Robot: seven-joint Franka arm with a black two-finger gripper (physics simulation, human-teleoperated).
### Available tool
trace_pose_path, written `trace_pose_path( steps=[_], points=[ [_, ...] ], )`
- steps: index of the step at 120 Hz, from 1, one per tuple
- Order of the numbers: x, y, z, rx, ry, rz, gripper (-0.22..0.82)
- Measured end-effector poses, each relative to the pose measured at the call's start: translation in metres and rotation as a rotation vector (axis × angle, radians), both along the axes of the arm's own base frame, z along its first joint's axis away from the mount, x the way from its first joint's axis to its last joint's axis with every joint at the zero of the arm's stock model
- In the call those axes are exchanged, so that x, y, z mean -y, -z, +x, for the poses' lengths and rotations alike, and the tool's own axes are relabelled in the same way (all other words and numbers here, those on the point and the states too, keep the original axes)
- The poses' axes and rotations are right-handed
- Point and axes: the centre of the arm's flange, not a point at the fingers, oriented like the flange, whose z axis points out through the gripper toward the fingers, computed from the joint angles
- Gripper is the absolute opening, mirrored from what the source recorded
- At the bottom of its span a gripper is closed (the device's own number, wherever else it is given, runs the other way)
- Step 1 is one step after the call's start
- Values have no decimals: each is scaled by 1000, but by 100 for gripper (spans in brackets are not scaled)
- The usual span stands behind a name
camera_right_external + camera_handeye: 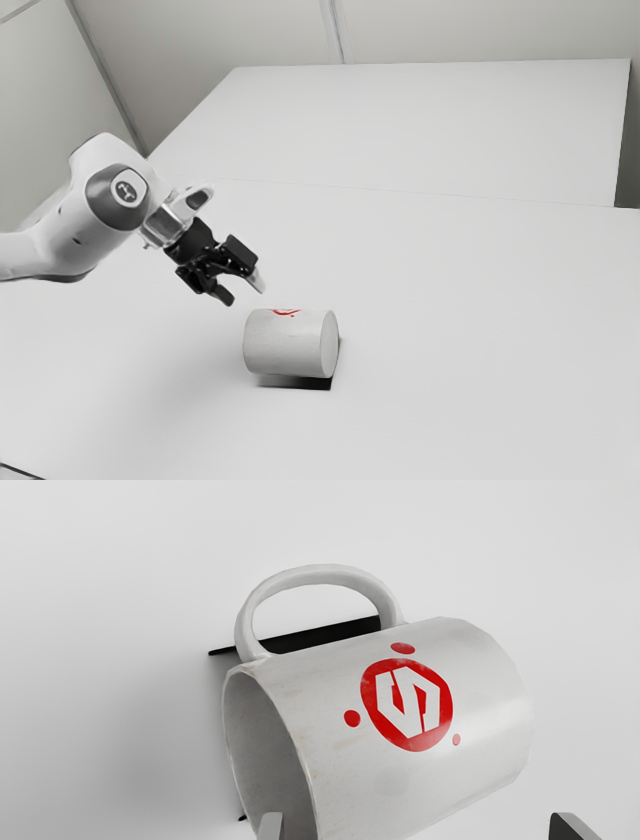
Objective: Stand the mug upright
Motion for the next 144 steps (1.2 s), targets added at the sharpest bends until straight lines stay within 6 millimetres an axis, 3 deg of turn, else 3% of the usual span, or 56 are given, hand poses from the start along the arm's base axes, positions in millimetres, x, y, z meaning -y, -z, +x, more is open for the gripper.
trace_pose_path(
  steps=[23,98,132,144],
  points=[
    [-1,26,-12,15,-43,-82,57],
    [0,85,-38,116,-152,-321,57],
    [3,90,-41,218,-164,-407,54],
    [5,91,-42,246,-149,-421,44]
  ],
)
